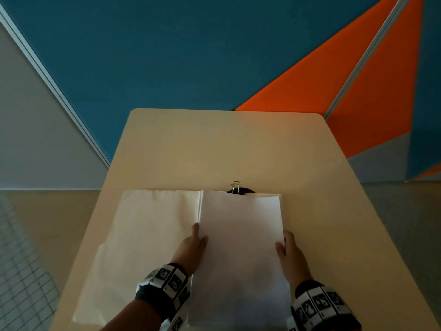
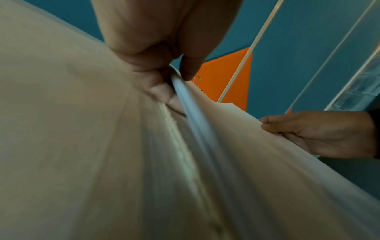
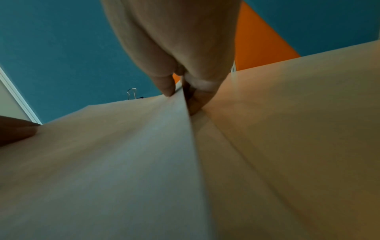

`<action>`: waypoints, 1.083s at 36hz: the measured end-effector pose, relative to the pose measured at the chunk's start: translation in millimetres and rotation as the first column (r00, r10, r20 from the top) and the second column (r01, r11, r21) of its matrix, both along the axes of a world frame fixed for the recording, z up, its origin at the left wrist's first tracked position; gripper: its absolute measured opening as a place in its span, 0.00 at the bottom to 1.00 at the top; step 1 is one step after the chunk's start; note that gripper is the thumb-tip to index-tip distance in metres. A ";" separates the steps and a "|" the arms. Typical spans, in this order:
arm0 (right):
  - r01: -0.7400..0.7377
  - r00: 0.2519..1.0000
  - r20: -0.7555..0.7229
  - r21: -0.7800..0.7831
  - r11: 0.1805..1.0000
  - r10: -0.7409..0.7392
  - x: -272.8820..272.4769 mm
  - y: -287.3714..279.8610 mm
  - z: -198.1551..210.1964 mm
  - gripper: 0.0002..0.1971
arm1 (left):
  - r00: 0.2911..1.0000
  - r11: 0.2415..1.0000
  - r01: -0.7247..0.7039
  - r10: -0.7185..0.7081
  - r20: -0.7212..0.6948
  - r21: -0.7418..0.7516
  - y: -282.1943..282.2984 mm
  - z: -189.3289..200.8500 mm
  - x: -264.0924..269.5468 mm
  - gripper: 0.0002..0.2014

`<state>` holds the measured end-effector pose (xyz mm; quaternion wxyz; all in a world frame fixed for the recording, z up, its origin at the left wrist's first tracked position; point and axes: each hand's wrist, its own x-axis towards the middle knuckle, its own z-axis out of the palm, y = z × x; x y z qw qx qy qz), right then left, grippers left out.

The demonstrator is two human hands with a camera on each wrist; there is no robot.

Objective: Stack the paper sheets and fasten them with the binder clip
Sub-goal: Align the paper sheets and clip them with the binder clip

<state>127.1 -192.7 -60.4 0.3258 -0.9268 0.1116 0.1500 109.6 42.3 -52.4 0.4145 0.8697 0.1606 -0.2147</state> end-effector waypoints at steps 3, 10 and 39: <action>0.001 1.000 -0.010 0.028 1.000 -0.001 0.5 0.0 0.4 0.22 | 1.000 1.000 0.005 -0.005 -0.012 0.016 -2.3 3.0 0.4 0.25; 0.071 0.996 -0.068 0.117 0.991 -0.063 1.0 -2.7 -0.8 0.22 | 0.999 0.990 0.033 -0.036 0.021 0.136 -3.6 0.2 -1.1 0.28; 0.073 0.994 -0.089 0.061 0.995 -0.067 0.8 -5.5 -6.7 0.21 | 0.914 0.876 0.405 -0.391 -0.104 0.262 -43.8 45.3 168.9 0.25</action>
